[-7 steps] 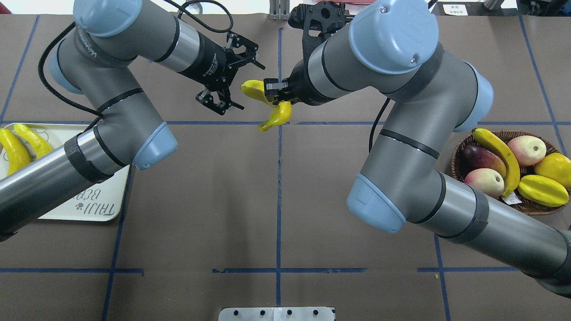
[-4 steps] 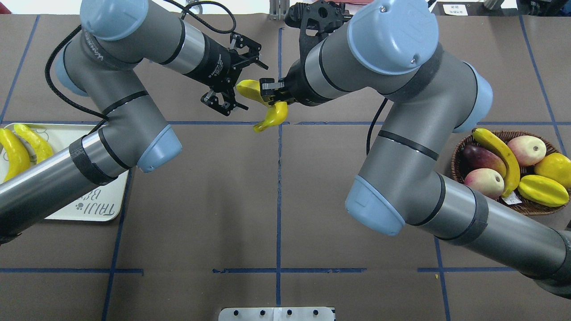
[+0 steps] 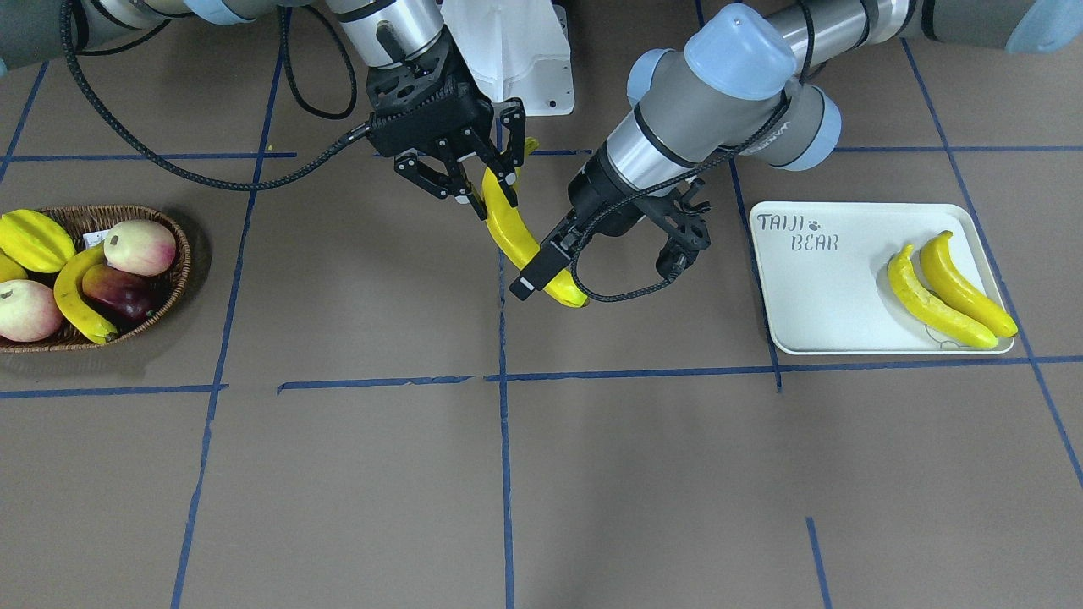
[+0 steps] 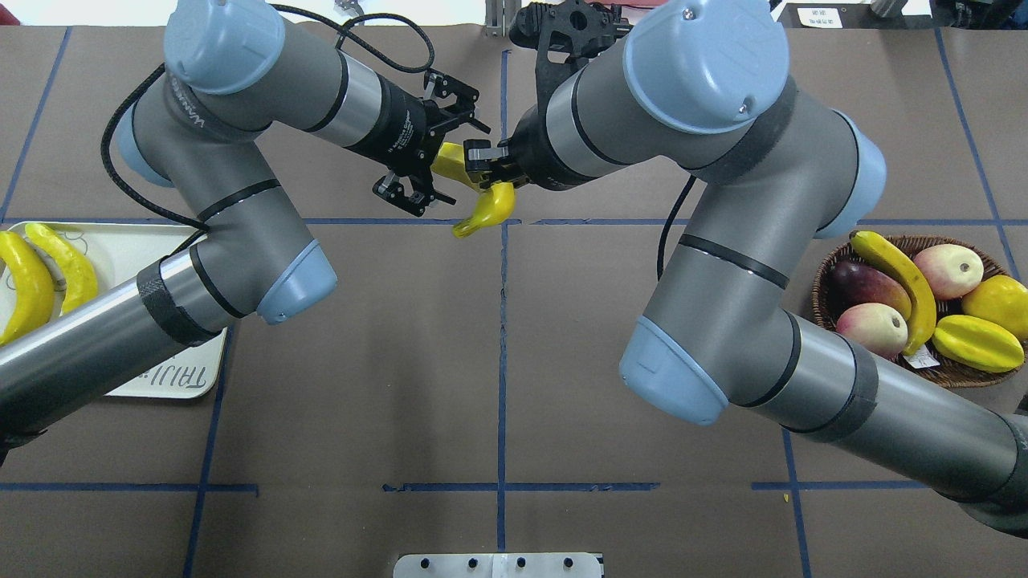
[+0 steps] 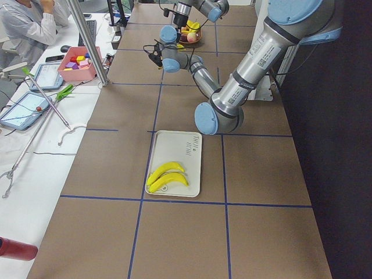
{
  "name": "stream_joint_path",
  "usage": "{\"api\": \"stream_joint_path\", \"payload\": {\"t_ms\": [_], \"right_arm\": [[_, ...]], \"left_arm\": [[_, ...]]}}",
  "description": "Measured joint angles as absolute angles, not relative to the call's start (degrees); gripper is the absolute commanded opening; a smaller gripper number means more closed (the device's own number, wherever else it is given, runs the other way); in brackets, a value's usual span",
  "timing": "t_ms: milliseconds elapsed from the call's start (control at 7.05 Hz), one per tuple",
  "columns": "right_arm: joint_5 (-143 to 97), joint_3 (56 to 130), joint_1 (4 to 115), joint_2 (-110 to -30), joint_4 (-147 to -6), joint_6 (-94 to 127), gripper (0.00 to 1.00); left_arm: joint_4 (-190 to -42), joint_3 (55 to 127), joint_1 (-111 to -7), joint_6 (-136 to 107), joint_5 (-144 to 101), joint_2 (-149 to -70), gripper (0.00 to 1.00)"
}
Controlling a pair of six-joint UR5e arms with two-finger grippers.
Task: Transfer all bananas from basket to plate
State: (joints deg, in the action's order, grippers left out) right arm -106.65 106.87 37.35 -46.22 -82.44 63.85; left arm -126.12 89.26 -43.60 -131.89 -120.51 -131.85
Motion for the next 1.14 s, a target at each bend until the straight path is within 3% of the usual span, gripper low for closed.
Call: {"api": "stream_joint_path", "payload": {"t_ms": [142,852,1135], "right_arm": [[-106.7,106.9,37.3,-46.2,-82.4,63.5,0.98],[-108.9,109.0,38.8,-46.7,-82.7,62.1,0.99],[-114.3,109.7,41.8,-49.0,-83.0,61.8,0.99]], "left_arm": [[-126.5,89.3,-43.8,-132.5,-120.5,-131.7,0.00],[-127.1,89.4,-44.7,-133.9,-120.5,-130.8,0.00],[-129.1,89.8,-46.2,-133.2,-120.8,-126.2,0.00]]}}
